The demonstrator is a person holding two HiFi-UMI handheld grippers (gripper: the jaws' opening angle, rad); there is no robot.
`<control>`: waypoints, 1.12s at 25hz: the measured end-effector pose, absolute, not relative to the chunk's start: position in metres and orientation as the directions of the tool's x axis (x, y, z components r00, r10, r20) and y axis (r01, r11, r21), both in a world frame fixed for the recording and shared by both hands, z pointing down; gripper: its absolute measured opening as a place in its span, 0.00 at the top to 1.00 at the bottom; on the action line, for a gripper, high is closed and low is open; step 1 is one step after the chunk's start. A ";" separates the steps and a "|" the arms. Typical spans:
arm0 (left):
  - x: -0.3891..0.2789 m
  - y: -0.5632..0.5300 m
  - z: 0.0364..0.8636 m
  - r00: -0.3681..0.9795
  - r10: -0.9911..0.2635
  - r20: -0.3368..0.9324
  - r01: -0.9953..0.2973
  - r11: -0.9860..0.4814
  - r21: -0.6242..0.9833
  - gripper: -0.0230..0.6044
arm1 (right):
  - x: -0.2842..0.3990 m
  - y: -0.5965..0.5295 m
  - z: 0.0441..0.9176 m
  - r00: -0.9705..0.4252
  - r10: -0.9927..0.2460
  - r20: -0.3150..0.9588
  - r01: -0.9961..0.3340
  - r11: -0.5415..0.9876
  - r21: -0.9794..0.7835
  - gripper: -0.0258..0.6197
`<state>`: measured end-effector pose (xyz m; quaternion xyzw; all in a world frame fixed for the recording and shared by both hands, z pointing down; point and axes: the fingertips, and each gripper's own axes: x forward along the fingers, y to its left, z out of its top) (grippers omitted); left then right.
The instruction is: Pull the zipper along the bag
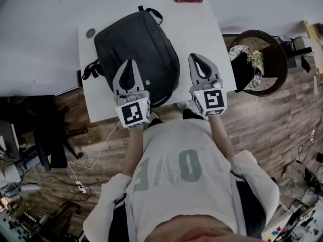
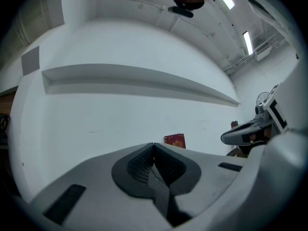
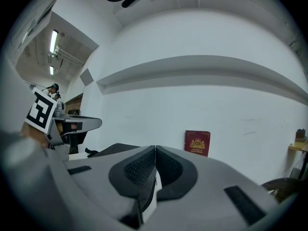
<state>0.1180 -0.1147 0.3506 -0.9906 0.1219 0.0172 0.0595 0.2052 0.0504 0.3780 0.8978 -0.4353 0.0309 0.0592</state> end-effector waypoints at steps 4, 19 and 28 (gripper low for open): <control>0.122 -0.118 0.348 0.956 -0.289 -0.052 -0.294 -0.948 -0.123 0.92 | 0.215 0.051 0.379 0.592 -0.799 0.105 -0.806 -0.587 0.075 0.92; 0.161 -0.089 0.378 0.912 -0.410 -0.005 -0.409 -0.907 -0.103 0.91 | 0.268 0.055 0.402 0.415 -0.901 0.126 -0.910 -0.413 0.047 0.91; 0.160 -0.070 0.397 0.879 -0.474 0.048 -0.465 -0.876 -0.131 0.91 | 0.276 0.063 0.416 0.334 -0.933 0.132 -0.942 -0.335 0.017 0.91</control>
